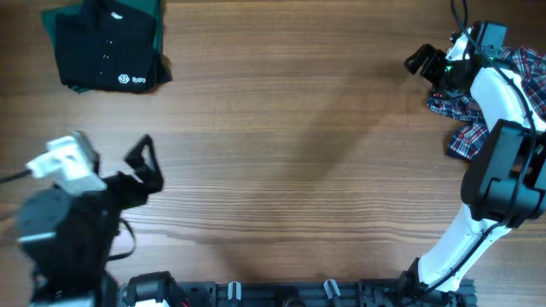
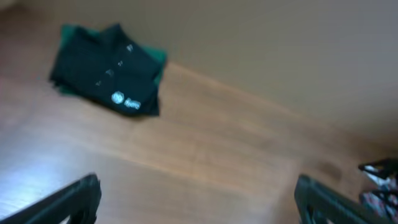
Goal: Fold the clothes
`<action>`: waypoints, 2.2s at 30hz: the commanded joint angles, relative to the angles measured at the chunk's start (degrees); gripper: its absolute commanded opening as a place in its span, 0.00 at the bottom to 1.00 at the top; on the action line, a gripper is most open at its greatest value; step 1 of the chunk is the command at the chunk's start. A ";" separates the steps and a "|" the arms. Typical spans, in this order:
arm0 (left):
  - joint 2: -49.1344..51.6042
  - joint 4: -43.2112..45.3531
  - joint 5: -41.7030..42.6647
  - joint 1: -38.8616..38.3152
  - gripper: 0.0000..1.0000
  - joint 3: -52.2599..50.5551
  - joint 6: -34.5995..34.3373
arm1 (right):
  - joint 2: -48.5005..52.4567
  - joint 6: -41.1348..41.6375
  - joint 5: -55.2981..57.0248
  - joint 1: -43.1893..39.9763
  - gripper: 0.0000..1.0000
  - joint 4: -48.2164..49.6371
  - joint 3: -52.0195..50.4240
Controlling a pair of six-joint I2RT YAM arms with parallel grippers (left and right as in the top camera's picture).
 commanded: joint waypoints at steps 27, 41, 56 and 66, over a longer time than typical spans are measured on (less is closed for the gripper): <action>-32.94 43.17 6.73 -11.63 1.00 -52.24 15.87 | 1.14 0.20 -0.87 0.00 1.00 0.13 0.92; -32.98 41.81 4.98 -9.20 1.00 -54.80 15.69 | 1.14 0.17 -0.87 0.00 1.00 0.13 0.92; -32.94 41.86 4.98 -9.20 1.00 -54.80 15.69 | 1.14 0.20 -0.87 0.00 1.00 0.13 0.92; -32.94 41.86 4.98 -9.20 1.00 -54.80 15.69 | -0.50 0.17 -0.85 0.26 1.00 0.07 0.92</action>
